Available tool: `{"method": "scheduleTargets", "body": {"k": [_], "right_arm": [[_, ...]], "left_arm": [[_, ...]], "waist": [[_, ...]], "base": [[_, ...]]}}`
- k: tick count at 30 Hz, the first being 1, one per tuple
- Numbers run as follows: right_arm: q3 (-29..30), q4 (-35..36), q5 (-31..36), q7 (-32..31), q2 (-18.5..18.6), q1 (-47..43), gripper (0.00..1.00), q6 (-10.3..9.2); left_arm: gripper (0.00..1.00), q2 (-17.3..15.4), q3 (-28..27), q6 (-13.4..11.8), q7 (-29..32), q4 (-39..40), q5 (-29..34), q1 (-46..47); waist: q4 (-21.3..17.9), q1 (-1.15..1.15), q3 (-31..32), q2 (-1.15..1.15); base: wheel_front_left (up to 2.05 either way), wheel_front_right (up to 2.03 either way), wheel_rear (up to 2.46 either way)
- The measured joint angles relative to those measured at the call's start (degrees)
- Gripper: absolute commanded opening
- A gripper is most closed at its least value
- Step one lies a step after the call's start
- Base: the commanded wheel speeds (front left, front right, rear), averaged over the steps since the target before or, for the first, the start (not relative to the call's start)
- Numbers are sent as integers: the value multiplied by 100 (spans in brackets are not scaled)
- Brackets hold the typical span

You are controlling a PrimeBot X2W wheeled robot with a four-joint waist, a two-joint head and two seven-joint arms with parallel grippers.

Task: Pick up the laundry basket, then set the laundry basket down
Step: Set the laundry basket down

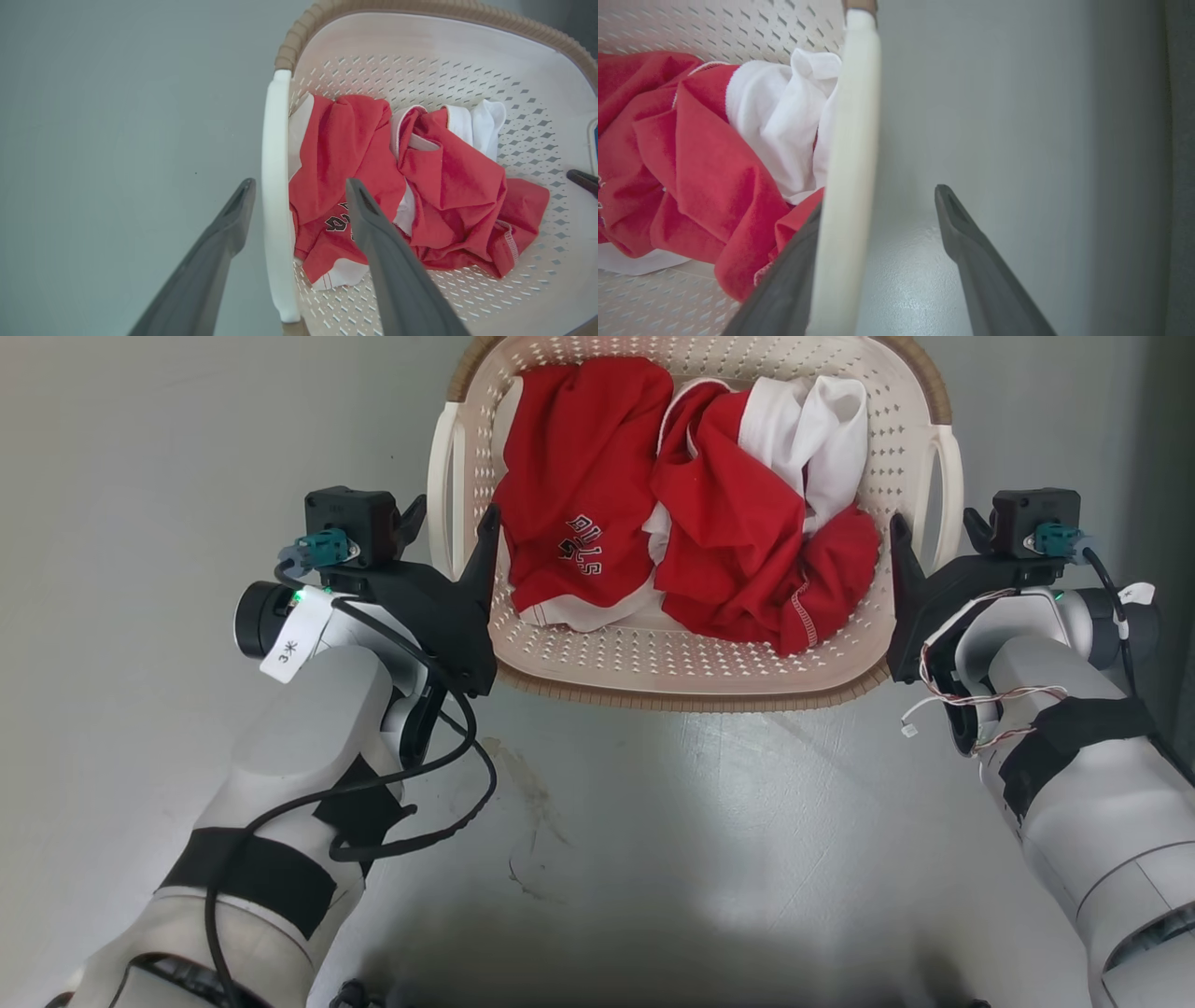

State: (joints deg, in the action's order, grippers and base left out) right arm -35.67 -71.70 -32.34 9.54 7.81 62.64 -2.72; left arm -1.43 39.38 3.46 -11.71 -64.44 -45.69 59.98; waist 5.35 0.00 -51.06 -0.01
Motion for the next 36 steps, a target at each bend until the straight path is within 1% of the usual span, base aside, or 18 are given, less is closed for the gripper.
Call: {"method": "scheduleTargets", "body": {"k": [14,16,21,36], "right_arm": [[46,4,-47,252,-22,9,100,24],[49,3,-47,289,-22,9,100,24],[62,2,-47,366,-20,3,100,24],[81,20,-48,465,-100,-158,100,24]], "left_arm": [[100,0,163,-58,-113,97,-166,-5],[100,-1,171,-97,-158,109,-167,-6],[100,0,175,-99,-202,105,-319,-7],[100,1,79,-93,-258,-76,-360,-67]], "waist": [[62,0,134,0],[71,0,172,0],[93,0,289,0],[100,0,758,1]], "base": [[0,0,0],[0,0,0],[0,0,0],[0,0,0]]}}
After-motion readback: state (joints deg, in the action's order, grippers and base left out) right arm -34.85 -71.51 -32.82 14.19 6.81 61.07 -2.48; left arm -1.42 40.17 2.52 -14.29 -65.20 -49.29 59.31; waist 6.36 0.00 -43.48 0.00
